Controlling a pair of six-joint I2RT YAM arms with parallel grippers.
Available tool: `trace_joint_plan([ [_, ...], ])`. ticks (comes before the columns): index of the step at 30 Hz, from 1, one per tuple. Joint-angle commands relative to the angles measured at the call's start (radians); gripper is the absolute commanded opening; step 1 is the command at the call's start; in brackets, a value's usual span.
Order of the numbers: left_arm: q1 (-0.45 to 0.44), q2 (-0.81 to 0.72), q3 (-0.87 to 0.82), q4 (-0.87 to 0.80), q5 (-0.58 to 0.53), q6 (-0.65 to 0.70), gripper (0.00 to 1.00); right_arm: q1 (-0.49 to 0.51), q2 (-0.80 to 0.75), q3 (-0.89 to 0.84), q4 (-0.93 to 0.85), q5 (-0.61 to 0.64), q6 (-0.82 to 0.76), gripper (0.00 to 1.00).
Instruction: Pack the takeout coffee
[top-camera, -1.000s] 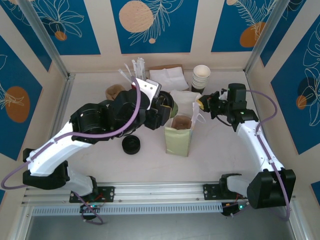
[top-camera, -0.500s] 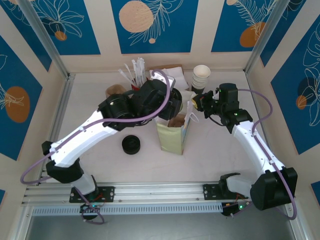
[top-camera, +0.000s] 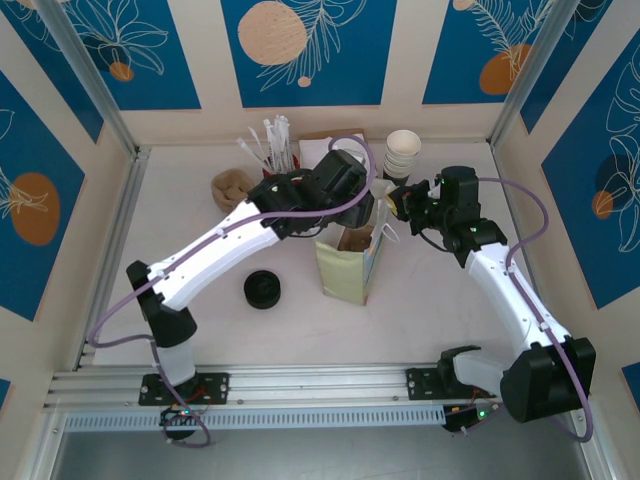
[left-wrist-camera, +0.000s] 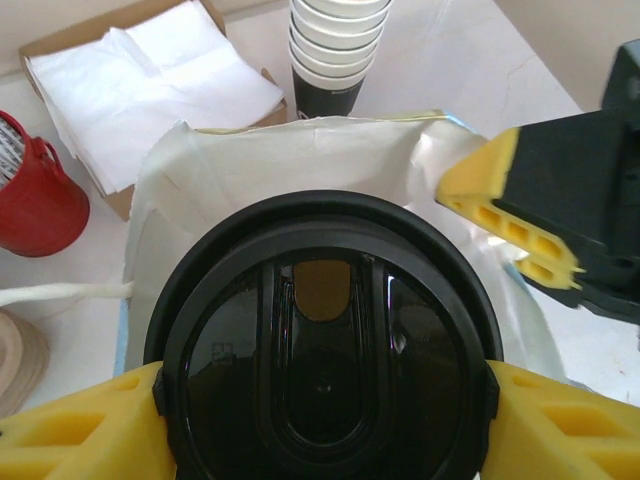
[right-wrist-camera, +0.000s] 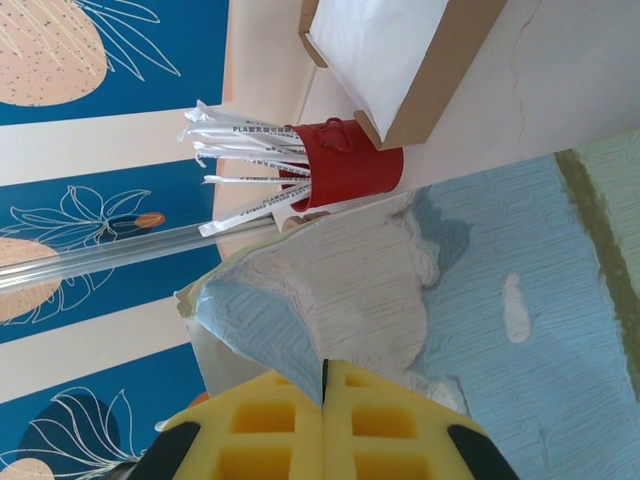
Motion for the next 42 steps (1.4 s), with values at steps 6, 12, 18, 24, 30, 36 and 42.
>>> trace_joint_plan([
  [6,0.021,0.076,-0.048,0.075,0.054,-0.021,0.67,-0.017,0.048,0.056,-0.123,-0.071,-0.119,0.0],
  [12,0.021,0.107,-0.051,0.095,0.06,-0.031,0.67,-0.024,0.104,0.139,-0.269,-0.128,-0.228,0.0],
  [18,0.023,0.139,-0.018,0.073,0.074,-0.009,0.68,-0.046,0.152,0.213,-0.374,-0.167,-0.332,0.0],
  [24,0.026,0.142,-0.063,0.063,0.124,-0.013,0.68,-0.069,0.171,0.238,-0.362,-0.216,-0.398,0.0],
  [30,0.026,0.146,-0.097,0.065,0.161,0.008,0.68,-0.064,0.157,0.216,-0.294,-0.233,-0.456,0.0],
  [36,0.029,0.137,-0.132,0.081,0.175,0.043,0.68,-0.044,0.15,0.17,-0.196,-0.265,-0.466,0.0],
  [42,0.036,0.113,-0.158,0.083,0.182,0.064,0.68,-0.031,0.153,0.175,-0.19,-0.28,-0.531,0.0],
])
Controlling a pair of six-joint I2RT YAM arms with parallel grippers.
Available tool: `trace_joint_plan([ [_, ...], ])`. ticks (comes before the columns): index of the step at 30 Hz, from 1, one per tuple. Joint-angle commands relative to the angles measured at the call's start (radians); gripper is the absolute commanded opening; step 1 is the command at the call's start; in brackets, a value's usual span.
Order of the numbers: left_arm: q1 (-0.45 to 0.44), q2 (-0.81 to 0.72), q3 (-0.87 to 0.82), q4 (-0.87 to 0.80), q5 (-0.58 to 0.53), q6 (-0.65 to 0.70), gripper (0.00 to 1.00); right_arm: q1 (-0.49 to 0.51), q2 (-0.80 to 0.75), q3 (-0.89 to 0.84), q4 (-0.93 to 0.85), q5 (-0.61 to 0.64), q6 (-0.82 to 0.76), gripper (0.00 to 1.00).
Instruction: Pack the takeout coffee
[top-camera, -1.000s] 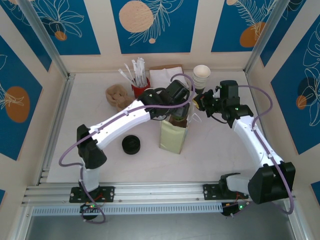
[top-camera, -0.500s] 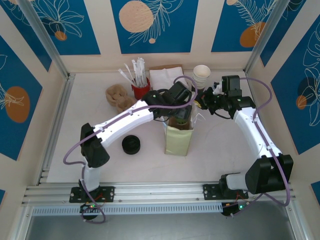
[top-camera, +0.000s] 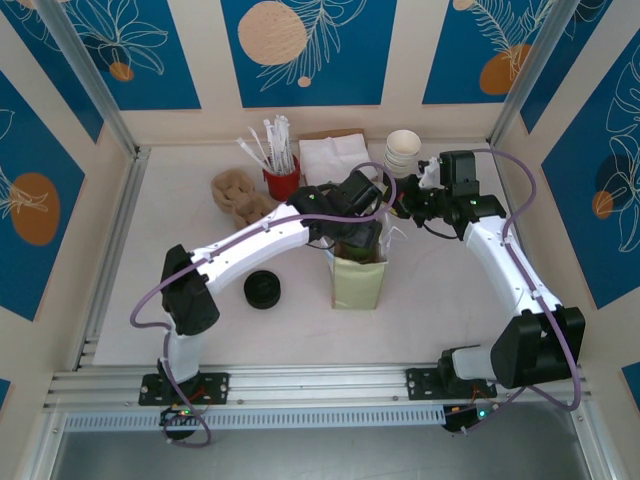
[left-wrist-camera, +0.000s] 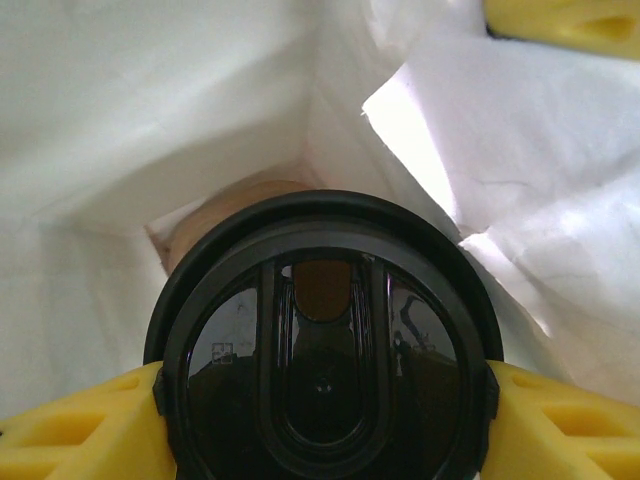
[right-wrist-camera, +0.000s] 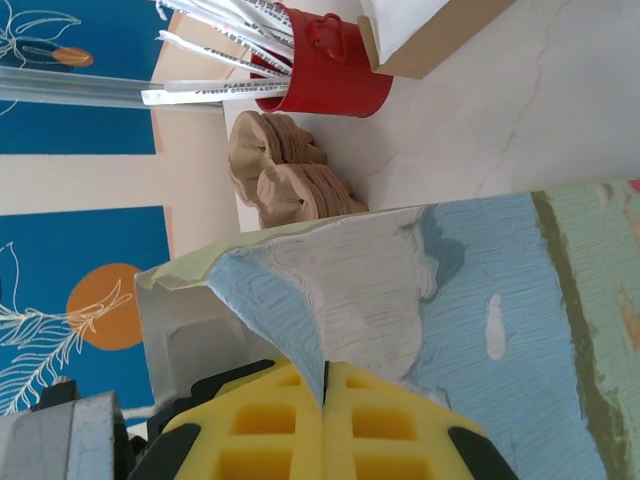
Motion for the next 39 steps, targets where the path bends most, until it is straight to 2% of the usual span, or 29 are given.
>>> trace_joint_plan([
  [1,0.015,-0.026,-0.033,0.009,0.023,0.036,0.68,0.011,-0.01,-0.008,0.026,-0.045,-0.071,0.0],
  [8,0.038,-0.051,-0.077,0.014,0.003,0.021,0.68,0.009,-0.048,-0.046,0.049,-0.053,-0.048,0.0],
  [15,0.069,-0.038,-0.068,0.039,0.023,0.001,0.68,0.021,-0.117,-0.132,0.088,-0.013,0.106,0.0],
  [17,0.075,-0.037,-0.071,0.044,0.037,0.004,0.68,0.042,-0.145,-0.127,0.055,0.005,0.108,0.08],
  [18,0.077,-0.039,-0.073,0.048,0.046,0.011,0.68,0.048,-0.163,-0.116,0.022,0.015,0.093,0.18],
  [21,0.078,-0.047,-0.075,0.048,0.071,0.027,0.68,0.038,-0.206,-0.062,-0.123,0.07,-0.017,0.32],
  [27,0.082,-0.065,-0.068,0.041,0.09,0.045,0.68,-0.094,-0.172,0.079,-0.203,0.036,-0.271,0.47],
  [35,0.081,-0.112,-0.082,0.008,0.101,0.026,0.67,-0.087,0.101,0.346,-0.304,-0.171,-0.691,0.5],
  [39,0.083,-0.134,-0.094,-0.001,0.106,0.017,0.67,-0.067,0.18,0.429,-0.367,-0.18,-0.868,0.51],
])
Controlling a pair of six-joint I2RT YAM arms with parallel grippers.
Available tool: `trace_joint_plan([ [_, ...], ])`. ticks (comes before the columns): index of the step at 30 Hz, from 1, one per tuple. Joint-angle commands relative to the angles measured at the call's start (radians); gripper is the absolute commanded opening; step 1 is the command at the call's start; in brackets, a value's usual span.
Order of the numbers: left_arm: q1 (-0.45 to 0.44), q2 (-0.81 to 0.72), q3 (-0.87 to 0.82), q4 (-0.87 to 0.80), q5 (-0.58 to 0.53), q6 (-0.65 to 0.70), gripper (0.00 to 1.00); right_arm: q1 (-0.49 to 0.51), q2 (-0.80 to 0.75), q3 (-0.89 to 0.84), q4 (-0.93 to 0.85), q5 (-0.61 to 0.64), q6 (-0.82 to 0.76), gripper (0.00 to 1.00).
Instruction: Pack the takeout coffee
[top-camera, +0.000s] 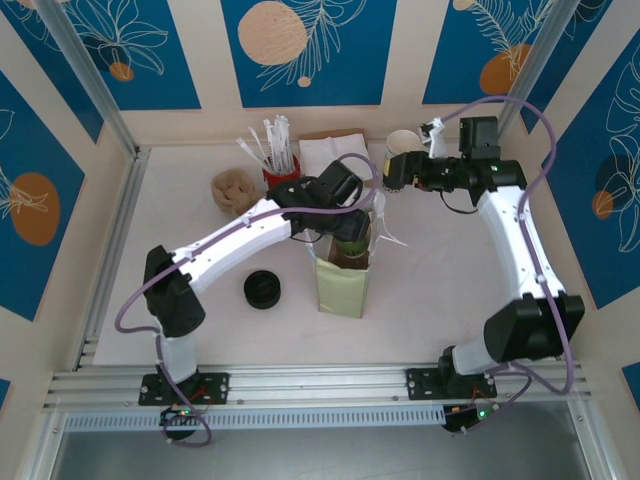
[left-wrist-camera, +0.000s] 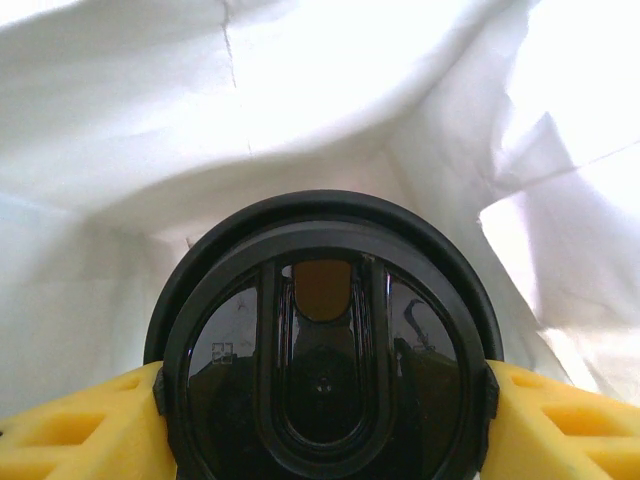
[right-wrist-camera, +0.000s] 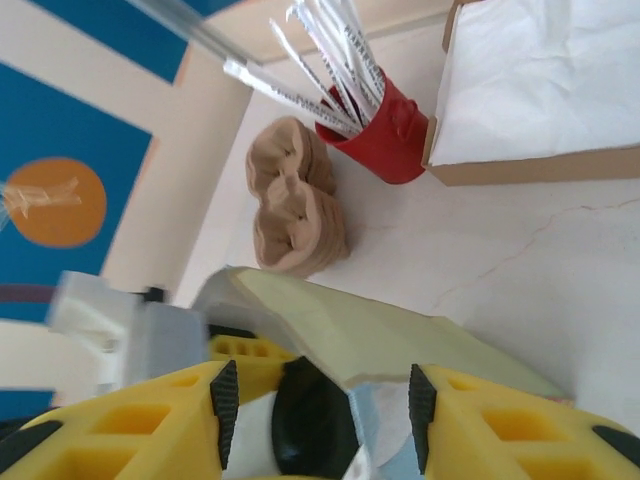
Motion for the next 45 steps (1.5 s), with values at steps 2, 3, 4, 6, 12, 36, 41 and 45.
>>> trace_joint_plan([
  [2,0.011,-0.045,-0.009,-0.041,0.017,-0.005,0.67,0.04,0.048,0.089,-0.124,-0.055,-0.317,0.52],
  [3,0.012,-0.049,-0.009,-0.043,0.014,-0.006,0.67,0.049,0.062,0.107,-0.136,-0.05,-0.36,0.53],
  [4,0.011,-0.053,-0.01,-0.044,0.012,-0.009,0.67,0.056,0.077,0.127,-0.146,-0.045,-0.39,0.55],
  [6,0.012,-0.054,-0.009,-0.049,0.009,-0.009,0.67,0.069,0.109,0.156,-0.164,-0.039,-0.435,0.56],
  [12,0.011,-0.054,0.0,-0.064,-0.003,-0.014,0.67,0.099,0.2,0.236,-0.212,-0.073,-0.552,0.58],
  [36,0.026,-0.045,0.021,-0.076,0.001,0.003,0.67,0.161,0.323,0.3,-0.275,-0.095,-0.676,0.67],
  [41,0.03,-0.052,0.015,-0.074,0.004,0.006,0.67,0.173,0.34,0.312,-0.277,-0.09,-0.686,0.64],
  [45,0.031,-0.053,0.012,-0.075,0.006,0.007,0.67,0.182,0.354,0.325,-0.272,-0.086,-0.682,0.48],
])
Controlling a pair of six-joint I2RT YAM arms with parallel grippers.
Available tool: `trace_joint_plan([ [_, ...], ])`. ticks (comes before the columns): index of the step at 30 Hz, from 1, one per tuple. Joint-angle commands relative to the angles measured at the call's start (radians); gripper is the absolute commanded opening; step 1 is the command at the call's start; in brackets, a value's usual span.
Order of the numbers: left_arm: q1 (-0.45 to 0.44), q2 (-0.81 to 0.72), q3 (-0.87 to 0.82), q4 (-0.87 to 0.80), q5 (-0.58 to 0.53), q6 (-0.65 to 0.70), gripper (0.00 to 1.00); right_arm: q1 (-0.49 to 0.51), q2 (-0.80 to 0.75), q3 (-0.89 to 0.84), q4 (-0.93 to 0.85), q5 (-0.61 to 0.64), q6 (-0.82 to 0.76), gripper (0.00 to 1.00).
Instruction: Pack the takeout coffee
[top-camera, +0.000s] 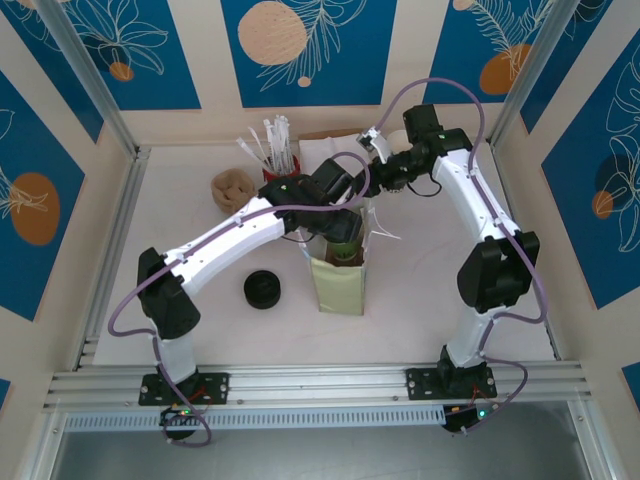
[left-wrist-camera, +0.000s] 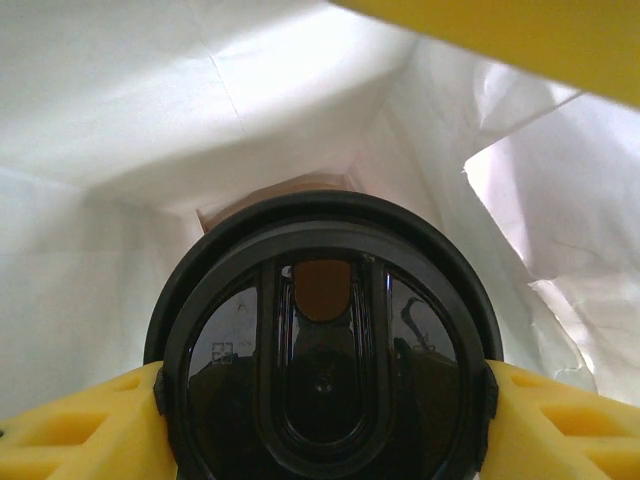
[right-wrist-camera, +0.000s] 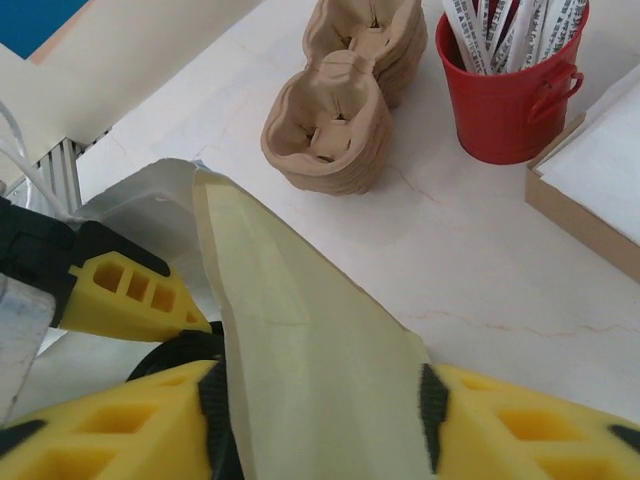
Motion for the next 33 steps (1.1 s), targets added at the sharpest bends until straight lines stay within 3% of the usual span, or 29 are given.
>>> trace_joint_plan([
  [1,0.014,-0.031,0.012,-0.003,0.007,0.01,0.67,0.015,0.015,0.04,-0.02,-0.034,-0.017,0.44],
  [6,0.016,-0.031,0.01,-0.002,0.009,0.013,0.67,0.021,-0.011,0.023,0.001,-0.025,0.038,0.17],
  [11,0.013,-0.036,0.0,0.004,-0.012,0.029,0.64,0.027,-0.088,-0.066,0.083,0.005,0.206,0.08],
  [21,-0.03,-0.056,-0.044,0.02,-0.023,0.026,0.64,0.074,-0.34,-0.356,0.267,0.155,0.599,0.01],
  [33,-0.063,-0.081,-0.115,0.06,0.003,0.035,0.64,0.079,-0.632,-0.721,0.563,0.197,0.863,0.01],
])
